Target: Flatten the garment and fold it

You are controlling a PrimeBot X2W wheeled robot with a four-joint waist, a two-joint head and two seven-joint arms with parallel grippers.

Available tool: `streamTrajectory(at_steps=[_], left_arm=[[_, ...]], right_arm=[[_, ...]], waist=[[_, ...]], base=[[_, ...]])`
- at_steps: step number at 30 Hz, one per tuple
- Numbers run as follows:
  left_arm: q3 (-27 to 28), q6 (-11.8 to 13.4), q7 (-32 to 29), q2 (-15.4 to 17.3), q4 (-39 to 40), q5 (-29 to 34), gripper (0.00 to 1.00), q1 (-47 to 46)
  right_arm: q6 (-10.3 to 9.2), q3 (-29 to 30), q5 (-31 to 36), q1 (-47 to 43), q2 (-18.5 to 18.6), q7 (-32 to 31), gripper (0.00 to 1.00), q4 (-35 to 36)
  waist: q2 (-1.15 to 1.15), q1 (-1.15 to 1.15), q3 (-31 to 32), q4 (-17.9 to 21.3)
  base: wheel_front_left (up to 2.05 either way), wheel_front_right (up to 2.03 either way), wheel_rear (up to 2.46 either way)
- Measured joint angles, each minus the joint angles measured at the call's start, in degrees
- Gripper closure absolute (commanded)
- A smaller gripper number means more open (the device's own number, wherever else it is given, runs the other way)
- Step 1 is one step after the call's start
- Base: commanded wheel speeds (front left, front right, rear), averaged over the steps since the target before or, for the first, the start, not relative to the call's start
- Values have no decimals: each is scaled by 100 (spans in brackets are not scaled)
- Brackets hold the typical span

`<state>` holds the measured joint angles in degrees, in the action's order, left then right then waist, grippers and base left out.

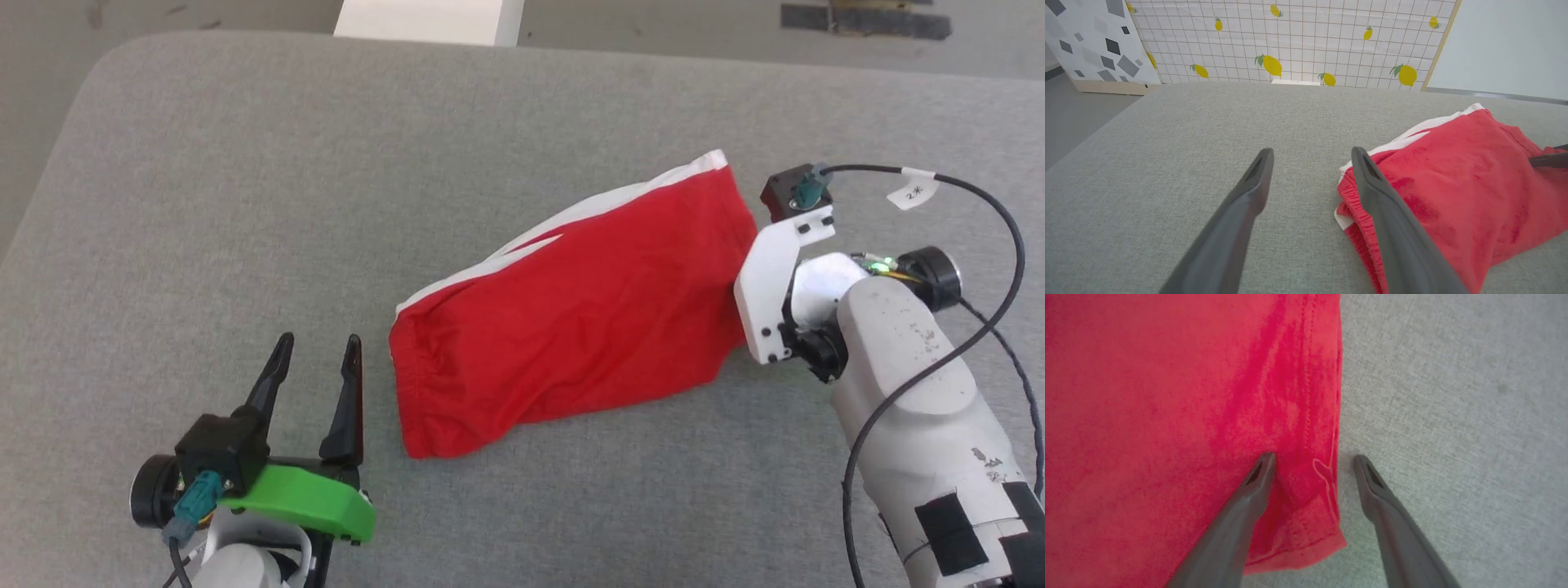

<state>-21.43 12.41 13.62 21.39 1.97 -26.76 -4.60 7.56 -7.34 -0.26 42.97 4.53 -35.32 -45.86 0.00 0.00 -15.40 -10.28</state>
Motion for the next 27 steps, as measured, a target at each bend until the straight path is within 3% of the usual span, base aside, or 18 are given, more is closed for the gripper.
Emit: streamTrajectory(at_steps=[2,3,4,5,11,14,18,23,27], left_arm=[[2,-35,-12,0,-36,-24,0,-49],[5,-64,-82,-8,-57,-87,0,-66],[23,-89,-180,-55,-43,-224,0,-69],[29,-103,-315,-109,-2,-390,0,-67],[-279,9,-1945,-58,936,-825,0,-68],[-498,218,-2988,183,1371,-873,0,-83],[-679,510,-3946,511,1428,-761,0,-193],[-715,580,-4222,536,953,-759,0,-436],[-771,450,-4248,448,393,-893,0,-467]], right_arm=[[-1,1,31,42,1,-66,0,9],[-1,8,33,60,-2,-146,13,8],[0,22,30,90,-9,-210,67,10],[0,29,29,111,-12,-246,100,19],[0,58,1,135,-83,-299,100,65],[1,34,-32,118,-94,-304,100,94],[1,-41,-115,76,-123,-309,100,172],[0,-171,-285,74,-145,-326,100,276],[1,-237,-361,74,-164,-326,100,361]], waist=[[0,0,-73,-39],[0,0,-106,-57],[0,0,-134,-73],[0,0,-151,-82],[0,0,-116,-38],[0,0,-82,24],[0,0,-75,113],[0,0,-130,230],[0,0,-190,320]], base=[[0,0,0],[0,0,0],[0,0,0],[0,0,0],[0,0,0],[0,0,0],[0,0,0],[0,0,0],[0,0,0]])
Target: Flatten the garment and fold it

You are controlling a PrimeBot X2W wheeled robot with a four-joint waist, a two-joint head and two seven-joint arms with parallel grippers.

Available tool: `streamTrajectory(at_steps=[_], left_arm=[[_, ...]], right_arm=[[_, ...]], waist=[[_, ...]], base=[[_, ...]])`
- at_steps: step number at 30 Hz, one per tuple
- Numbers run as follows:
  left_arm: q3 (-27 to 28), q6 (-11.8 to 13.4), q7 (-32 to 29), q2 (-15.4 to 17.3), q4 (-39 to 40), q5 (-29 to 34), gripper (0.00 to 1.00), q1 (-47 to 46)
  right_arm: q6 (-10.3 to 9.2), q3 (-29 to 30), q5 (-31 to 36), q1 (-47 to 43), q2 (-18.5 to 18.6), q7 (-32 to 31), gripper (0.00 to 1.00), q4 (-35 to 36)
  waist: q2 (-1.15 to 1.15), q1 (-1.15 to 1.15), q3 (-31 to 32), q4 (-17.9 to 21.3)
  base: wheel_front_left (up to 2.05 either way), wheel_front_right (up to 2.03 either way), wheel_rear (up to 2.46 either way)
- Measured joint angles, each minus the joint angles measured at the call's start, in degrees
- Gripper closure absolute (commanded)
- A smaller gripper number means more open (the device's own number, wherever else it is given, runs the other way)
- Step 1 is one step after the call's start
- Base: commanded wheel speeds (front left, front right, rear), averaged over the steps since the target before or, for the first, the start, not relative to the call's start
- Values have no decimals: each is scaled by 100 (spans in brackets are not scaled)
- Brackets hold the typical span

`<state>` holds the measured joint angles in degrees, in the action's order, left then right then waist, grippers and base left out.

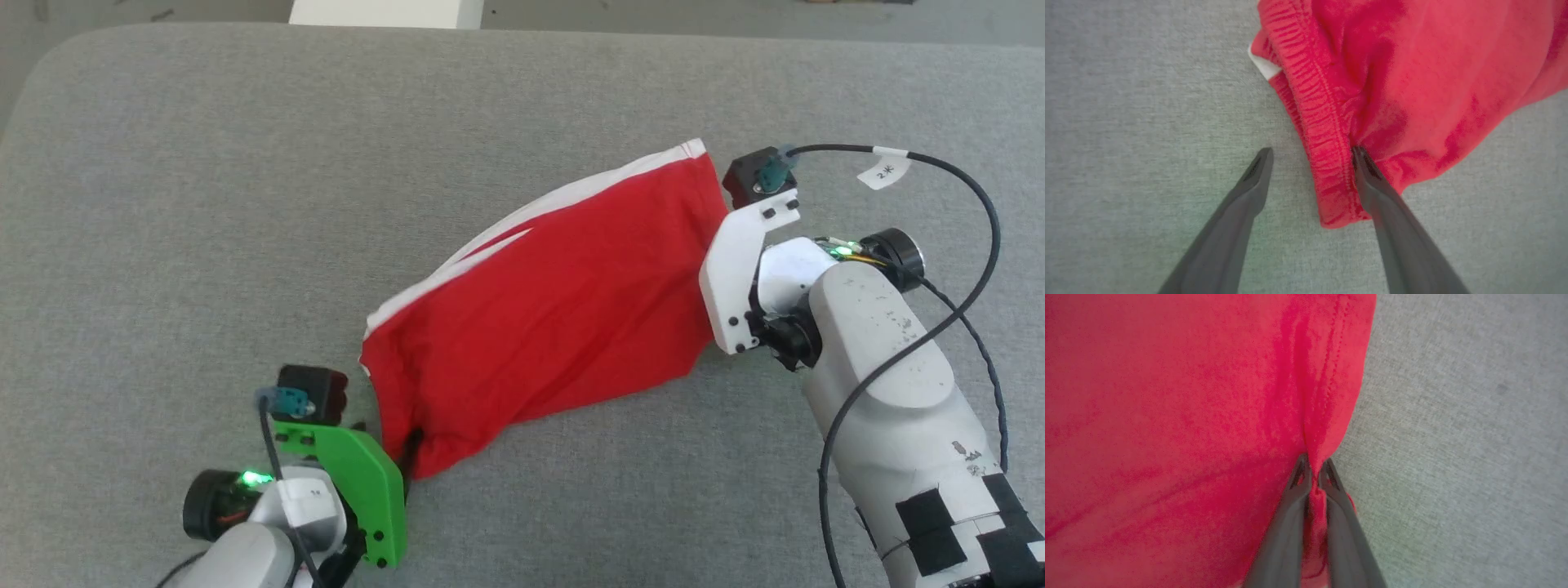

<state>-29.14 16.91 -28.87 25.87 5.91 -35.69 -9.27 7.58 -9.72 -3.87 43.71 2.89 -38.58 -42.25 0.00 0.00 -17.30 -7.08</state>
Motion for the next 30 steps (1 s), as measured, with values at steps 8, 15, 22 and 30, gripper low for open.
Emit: streamTrajectory(at_steps=[8,15,22,30], left_arm=[[-51,-285,-130,-129,-523,-278,100,-224],[149,-514,229,-358,-689,-620,100,-267],[521,-558,330,-301,-691,-926,100,-283],[732,-557,58,-5,-634,-1205,100,-202]], right_arm=[[1,-102,-29,-14,1,3,100,143],[1,60,-350,-225,34,144,100,286],[0,259,-787,-725,232,230,100,927],[0,588,-1356,-2262,331,-227,100,2508]], waist=[[0,0,-76,106],[0,0,47,144],[0,0,338,228],[0,0,740,412]], base=[[0,0,0],[0,0,0],[0,0,0],[0,0,0]])
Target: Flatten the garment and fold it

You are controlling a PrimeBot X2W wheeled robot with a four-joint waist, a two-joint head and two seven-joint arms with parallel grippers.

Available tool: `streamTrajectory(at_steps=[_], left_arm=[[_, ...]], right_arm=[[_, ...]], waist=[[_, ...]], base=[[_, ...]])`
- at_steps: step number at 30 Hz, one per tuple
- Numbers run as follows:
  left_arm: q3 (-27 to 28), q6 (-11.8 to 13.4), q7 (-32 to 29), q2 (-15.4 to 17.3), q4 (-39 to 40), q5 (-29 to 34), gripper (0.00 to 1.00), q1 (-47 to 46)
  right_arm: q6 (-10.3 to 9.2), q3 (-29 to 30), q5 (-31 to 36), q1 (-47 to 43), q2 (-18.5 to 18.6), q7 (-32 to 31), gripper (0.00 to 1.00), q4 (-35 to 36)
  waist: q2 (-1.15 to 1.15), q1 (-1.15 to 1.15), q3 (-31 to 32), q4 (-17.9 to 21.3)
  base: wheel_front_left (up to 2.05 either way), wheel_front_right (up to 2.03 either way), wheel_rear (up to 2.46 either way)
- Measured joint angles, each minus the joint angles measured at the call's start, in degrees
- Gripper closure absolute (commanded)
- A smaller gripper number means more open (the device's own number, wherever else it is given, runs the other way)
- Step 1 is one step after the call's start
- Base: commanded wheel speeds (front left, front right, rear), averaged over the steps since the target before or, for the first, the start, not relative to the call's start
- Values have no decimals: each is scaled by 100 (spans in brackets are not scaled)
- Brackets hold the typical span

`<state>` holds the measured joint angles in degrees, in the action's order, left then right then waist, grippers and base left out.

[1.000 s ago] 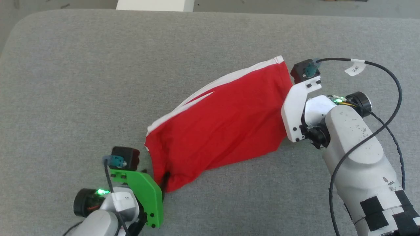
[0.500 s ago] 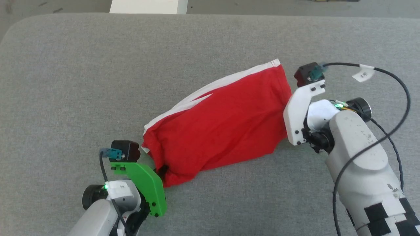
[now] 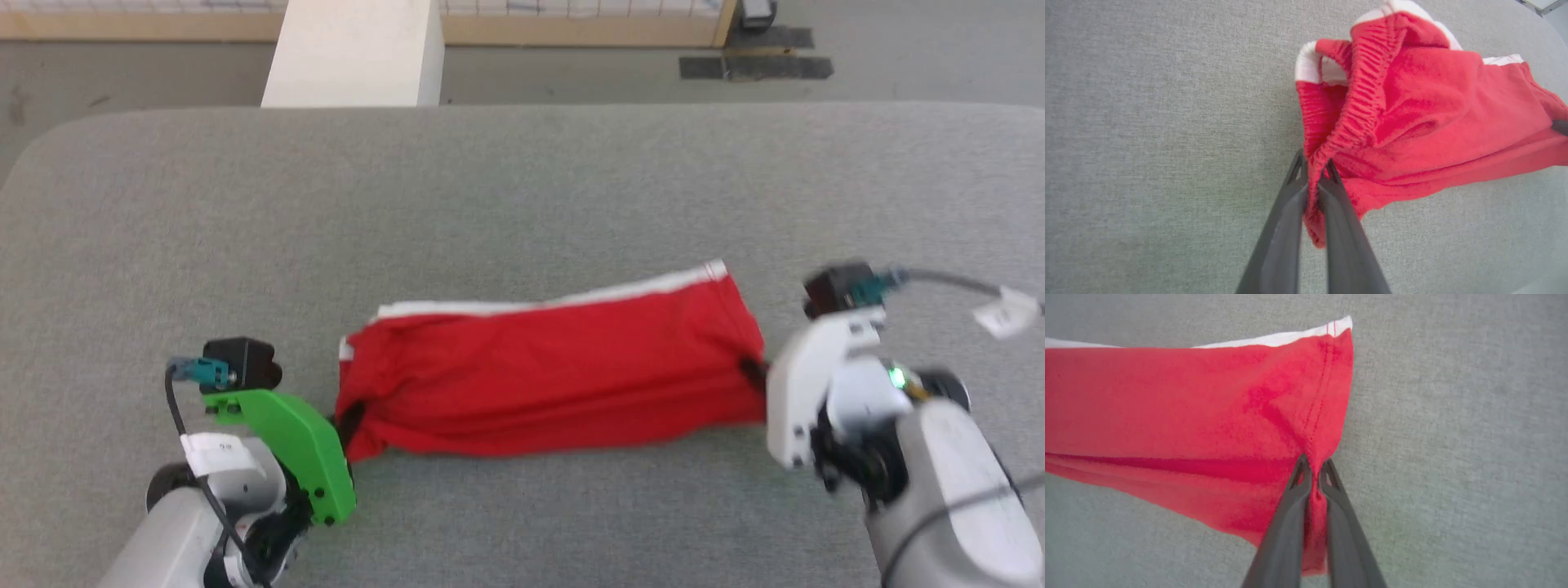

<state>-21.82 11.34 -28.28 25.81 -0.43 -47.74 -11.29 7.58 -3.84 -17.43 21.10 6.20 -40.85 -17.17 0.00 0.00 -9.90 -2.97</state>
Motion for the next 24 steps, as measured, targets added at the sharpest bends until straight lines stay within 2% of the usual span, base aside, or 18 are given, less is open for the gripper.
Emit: streamTrajectory(at_steps=[5,8,9,10,11,12,16,19,22,24], left_arm=[[-93,42,-259,1,-32,-147,100,306],[-113,91,-403,1,-176,-271,100,463],[-113,92,-446,0,-225,-332,66,508],[-114,107,-469,0,-268,-379,0,537],[-111,119,-491,-1,-297,-399,0,550],[-103,135,-524,-1,-330,-433,0,554],[34,136,-489,-4,-249,-508,0,564],[301,168,-322,-2,91,-638,0,564],[658,181,143,71,525,-603,0,542],[895,125,708,179,704,-343,0,489]], right_arm=[[0,415,-64,-1107,-170,-203,100,962],[0,528,-122,-1608,-283,-260,100,1302],[0,550,-126,-1736,-314,-259,100,1363],[0,575,-132,-1824,-333,-258,100,1395],[0,586,-137,-1880,-335,-259,53,1411],[0,598,-243,-1933,-334,-246,0,1422],[0,693,-581,-2005,-332,22,0,1511],[0,832,-739,-2005,-330,162,0,1715],[0,1003,-770,-2003,-327,201,0,1974],[0,1055,-681,-1974,-327,82,0,2069]], waist=[[0,0,176,128],[0,0,226,204],[0,0,236,231],[0,0,244,257],[0,0,250,274],[0,0,258,292],[0,0,307,328],[0,0,341,335],[0,0,345,340],[0,0,320,357]], base=[[0,0,0],[0,0,0],[0,0,0],[0,0,0],[0,0,0],[0,0,0],[0,0,0],[0,0,0],[0,0,0],[0,0,0]])
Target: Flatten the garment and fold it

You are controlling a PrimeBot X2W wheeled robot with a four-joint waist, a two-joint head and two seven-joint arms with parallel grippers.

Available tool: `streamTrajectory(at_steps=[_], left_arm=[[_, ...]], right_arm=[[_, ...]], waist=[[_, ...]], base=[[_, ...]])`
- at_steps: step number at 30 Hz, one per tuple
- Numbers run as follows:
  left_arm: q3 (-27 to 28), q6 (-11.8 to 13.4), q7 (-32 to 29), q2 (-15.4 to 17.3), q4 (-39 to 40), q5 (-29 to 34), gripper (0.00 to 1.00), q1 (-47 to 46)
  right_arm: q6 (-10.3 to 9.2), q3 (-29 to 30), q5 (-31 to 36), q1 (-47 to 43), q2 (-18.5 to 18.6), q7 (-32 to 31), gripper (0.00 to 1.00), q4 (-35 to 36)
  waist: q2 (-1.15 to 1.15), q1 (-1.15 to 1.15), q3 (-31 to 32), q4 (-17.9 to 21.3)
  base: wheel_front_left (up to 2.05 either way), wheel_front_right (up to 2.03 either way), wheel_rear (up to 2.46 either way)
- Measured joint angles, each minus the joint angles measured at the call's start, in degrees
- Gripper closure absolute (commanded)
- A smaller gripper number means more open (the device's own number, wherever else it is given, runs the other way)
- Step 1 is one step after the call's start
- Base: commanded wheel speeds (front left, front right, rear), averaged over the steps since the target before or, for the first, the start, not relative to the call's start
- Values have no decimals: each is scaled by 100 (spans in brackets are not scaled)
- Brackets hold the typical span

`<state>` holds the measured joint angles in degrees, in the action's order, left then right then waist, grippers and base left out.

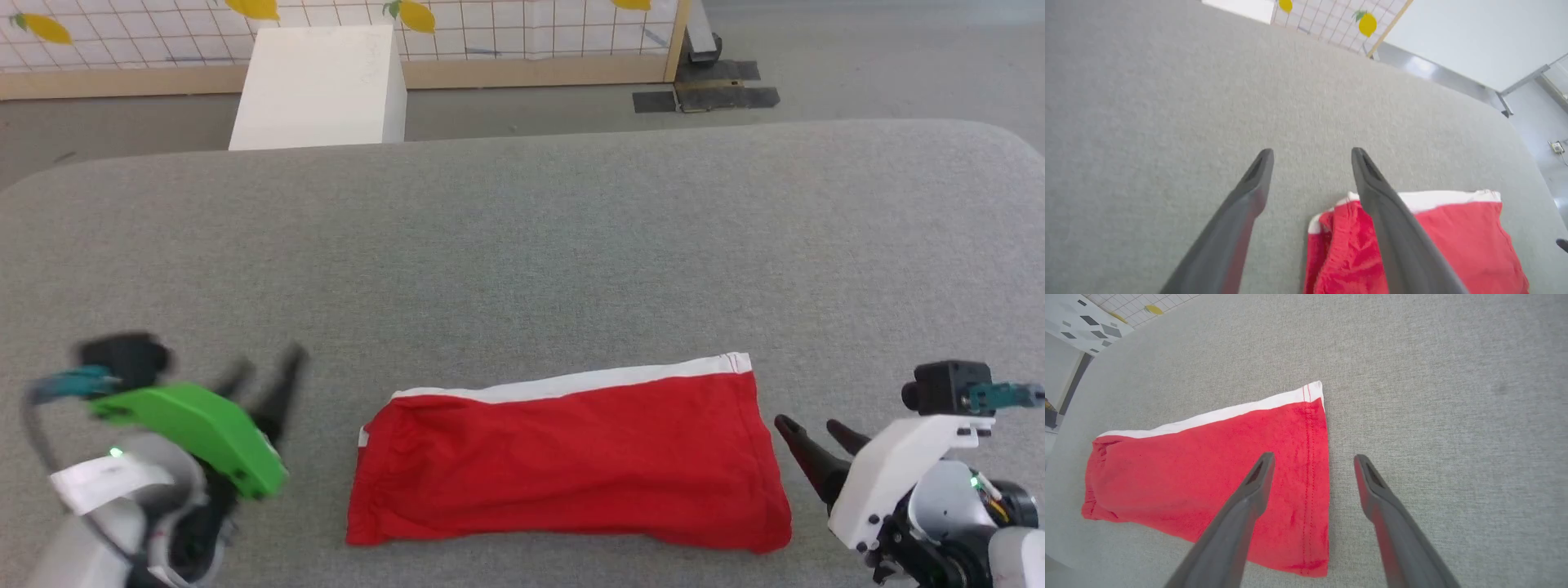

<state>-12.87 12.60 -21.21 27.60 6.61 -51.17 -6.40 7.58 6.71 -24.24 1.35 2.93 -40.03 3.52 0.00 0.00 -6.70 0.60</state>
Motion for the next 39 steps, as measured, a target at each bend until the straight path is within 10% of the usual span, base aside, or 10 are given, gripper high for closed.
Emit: streamTrajectory(at_steps=[10,26,28,29,39], left_arm=[[211,-405,3389,-156,-445,1748,0,-177],[1095,-878,3577,-1196,-236,2991,0,-54],[1180,-955,3577,-1288,-249,3084,0,-53],[1222,-990,3577,-1335,-257,3120,0,-51],[1555,-1305,3578,-1629,-364,3272,0,-35]], right_arm=[[0,-307,710,601,69,-978,0,-345],[-2,-1102,1117,1015,247,-1148,0,-1187],[-2,-1170,1115,1046,256,-1165,89,-1240],[-2,-1179,1113,1057,255,-1162,100,-1257],[4,-470,1095,1160,381,-991,100,-1312]], waist=[[0,0,-267,10],[0,0,-642,-200],[0,0,-646,-209],[0,0,-647,-213],[0,0,-619,-179]], base=[[0,0,0],[0,0,0],[0,0,0],[0,0,0],[0,0,0]])
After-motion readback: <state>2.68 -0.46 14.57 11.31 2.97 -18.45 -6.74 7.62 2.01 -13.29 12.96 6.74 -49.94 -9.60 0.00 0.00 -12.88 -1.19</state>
